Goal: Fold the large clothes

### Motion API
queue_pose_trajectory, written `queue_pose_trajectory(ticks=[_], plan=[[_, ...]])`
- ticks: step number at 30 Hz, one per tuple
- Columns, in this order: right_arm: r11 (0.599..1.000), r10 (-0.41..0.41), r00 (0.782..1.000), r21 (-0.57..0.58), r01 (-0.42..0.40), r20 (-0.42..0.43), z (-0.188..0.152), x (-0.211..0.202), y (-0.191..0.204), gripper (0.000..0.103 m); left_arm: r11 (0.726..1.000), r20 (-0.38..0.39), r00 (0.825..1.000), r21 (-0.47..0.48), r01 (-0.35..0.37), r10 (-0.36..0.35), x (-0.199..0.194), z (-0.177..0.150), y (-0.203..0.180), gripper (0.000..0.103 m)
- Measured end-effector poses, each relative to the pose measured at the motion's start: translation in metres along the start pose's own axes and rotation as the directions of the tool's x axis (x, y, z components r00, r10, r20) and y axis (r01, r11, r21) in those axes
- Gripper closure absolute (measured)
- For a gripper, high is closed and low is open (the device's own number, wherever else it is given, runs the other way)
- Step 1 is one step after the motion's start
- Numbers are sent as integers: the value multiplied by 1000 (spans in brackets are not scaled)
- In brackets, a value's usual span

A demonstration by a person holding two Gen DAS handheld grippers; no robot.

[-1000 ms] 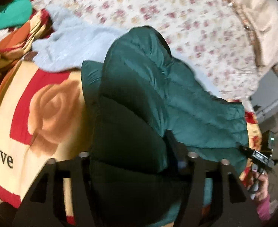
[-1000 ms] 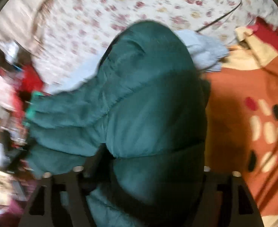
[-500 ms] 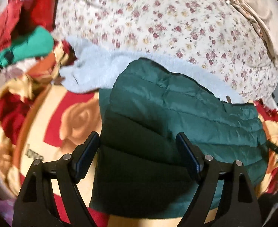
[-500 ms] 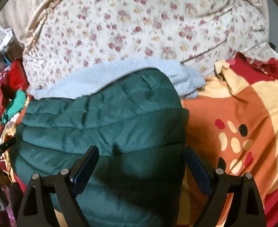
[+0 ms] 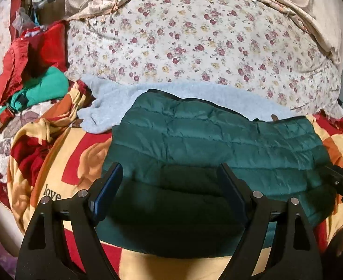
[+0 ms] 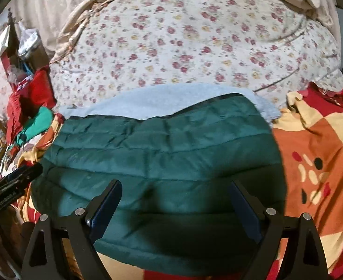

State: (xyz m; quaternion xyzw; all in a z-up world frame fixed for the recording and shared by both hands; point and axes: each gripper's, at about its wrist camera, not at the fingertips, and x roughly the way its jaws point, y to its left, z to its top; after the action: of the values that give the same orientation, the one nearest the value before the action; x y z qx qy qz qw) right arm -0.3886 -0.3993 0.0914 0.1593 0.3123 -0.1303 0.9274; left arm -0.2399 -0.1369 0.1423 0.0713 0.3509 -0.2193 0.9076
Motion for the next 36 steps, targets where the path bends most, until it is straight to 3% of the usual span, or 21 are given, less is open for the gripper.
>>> queue_pose_trajectory(ticks=[4,15,36], plan=[[1000,-1,1000,-23,1,16,-5,0,18,12,998,27,998,30,-50,49,-7,-5,-11,20],[997,-37,998,-73,40,51,-14,-7,41,8,997,86,994,35,-67,64,-23,-14,-21,20],[993,-47,996,-106,55,76,-14,-14,51,8,998,87,994,25,-66,63,-24,-17,-20,20]])
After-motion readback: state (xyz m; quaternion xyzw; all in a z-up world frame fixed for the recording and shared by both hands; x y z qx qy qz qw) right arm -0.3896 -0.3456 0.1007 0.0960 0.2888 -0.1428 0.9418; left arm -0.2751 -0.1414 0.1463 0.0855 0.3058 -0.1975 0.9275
